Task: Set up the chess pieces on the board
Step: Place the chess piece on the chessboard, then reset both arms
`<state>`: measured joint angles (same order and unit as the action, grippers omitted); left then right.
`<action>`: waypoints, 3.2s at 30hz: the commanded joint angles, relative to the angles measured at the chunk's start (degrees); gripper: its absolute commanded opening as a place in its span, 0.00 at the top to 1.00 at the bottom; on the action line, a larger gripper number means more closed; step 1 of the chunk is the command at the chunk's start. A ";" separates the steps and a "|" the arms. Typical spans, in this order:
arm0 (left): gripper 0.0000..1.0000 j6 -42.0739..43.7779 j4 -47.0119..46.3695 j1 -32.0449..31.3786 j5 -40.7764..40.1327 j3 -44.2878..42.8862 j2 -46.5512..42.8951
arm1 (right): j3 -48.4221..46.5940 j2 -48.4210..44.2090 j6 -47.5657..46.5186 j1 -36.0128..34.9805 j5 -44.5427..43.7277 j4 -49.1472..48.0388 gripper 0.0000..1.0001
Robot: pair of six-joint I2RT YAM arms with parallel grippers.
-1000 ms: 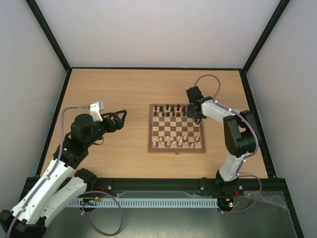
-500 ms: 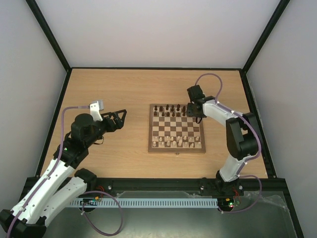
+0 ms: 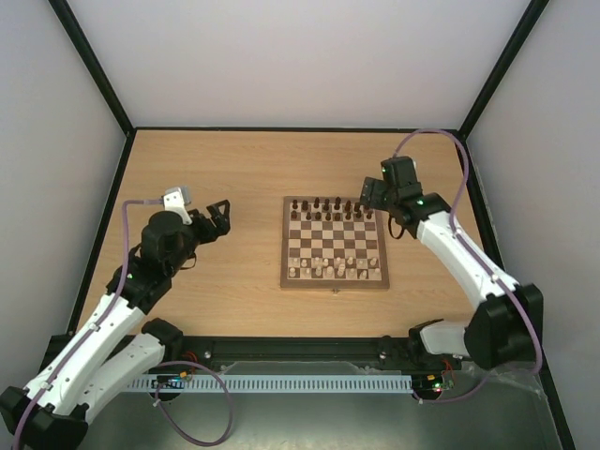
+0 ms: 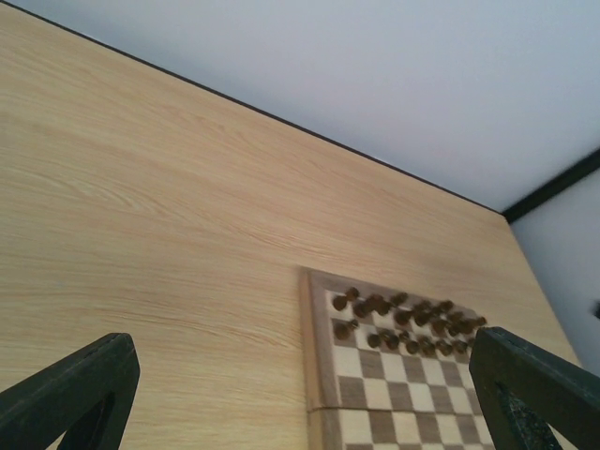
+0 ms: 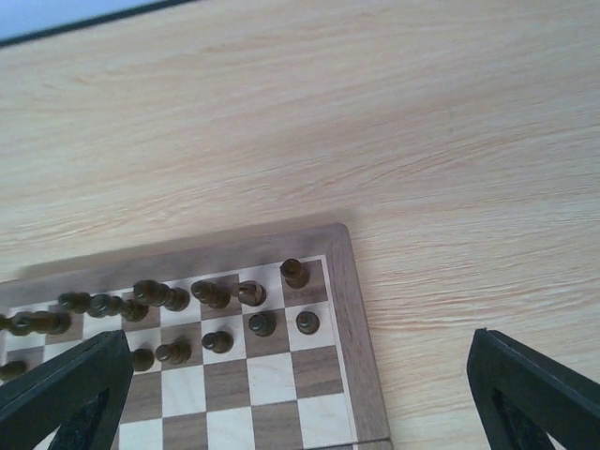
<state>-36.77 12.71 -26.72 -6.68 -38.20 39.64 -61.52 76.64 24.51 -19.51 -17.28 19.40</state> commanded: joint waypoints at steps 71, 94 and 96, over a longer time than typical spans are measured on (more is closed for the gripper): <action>0.00 28.24 -69.32 26.98 -8.93 17.26 45.22 | 47.83 3.65 -7.02 15.82 -15.34 -82.62 0.01; 0.00 33.70 -78.47 26.63 1.67 21.40 47.04 | 48.93 10.51 -14.43 15.46 -1.29 -91.81 0.01; 0.00 33.67 -78.37 26.63 1.75 21.31 47.10 | 48.84 10.36 -14.42 15.46 -1.22 -91.57 0.01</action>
<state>-3.60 -62.26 -0.38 -6.02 -17.04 86.26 -11.73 87.02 10.87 -4.08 -18.24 -70.61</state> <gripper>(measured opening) 0.996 0.987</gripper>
